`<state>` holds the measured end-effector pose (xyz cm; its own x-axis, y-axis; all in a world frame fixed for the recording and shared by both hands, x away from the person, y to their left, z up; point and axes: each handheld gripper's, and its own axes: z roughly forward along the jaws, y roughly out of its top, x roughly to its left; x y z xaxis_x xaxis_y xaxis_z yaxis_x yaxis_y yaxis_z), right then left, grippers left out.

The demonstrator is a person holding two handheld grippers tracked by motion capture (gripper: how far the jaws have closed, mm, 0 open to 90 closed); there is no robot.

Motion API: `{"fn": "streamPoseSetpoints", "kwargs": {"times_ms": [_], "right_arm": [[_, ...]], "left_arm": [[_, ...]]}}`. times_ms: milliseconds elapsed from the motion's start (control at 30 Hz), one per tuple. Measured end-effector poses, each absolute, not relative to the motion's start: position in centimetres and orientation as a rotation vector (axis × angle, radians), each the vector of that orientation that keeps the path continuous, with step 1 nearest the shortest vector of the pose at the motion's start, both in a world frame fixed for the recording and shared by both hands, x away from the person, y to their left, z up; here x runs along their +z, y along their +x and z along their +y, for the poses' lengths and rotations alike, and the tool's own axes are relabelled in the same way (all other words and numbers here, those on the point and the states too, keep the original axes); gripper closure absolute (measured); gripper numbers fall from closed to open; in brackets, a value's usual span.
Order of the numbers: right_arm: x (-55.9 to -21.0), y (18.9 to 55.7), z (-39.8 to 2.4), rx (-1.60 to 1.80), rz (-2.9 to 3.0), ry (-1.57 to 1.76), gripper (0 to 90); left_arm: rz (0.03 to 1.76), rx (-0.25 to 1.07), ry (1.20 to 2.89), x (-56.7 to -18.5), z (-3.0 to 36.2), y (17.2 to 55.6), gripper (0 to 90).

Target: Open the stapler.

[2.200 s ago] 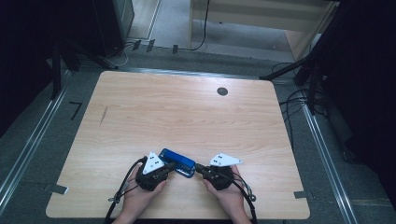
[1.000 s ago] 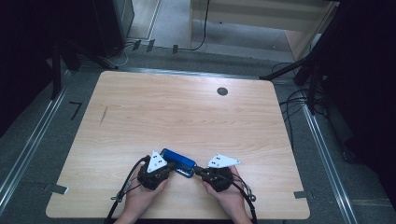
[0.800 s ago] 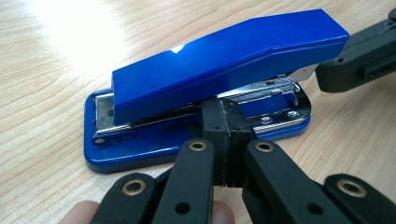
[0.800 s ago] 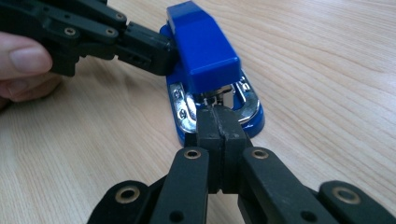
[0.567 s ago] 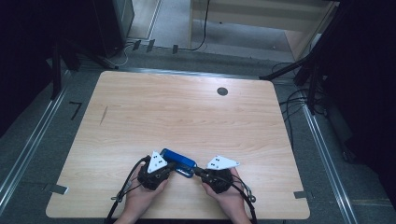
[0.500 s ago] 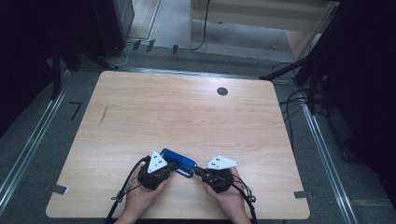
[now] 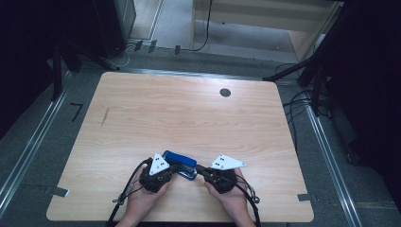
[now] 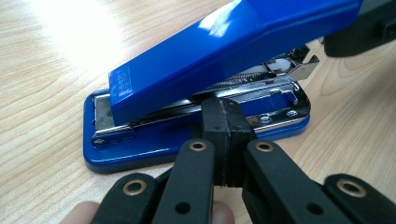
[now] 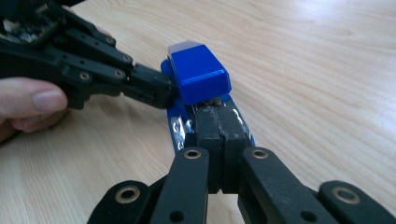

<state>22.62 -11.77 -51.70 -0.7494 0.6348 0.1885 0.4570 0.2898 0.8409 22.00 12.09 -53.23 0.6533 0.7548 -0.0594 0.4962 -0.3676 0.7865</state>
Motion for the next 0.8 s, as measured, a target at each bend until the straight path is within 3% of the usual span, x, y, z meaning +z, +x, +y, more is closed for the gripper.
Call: {"fn": "streamPoseSetpoints", "kwargs": {"times_ms": [800], "right_arm": [[-48.7,23.5,-10.4,1.513,2.300,0.934,90.0]], "left_arm": [[0.953,0.438,2.060,-53.2,11.8,21.8,90.0]]}}
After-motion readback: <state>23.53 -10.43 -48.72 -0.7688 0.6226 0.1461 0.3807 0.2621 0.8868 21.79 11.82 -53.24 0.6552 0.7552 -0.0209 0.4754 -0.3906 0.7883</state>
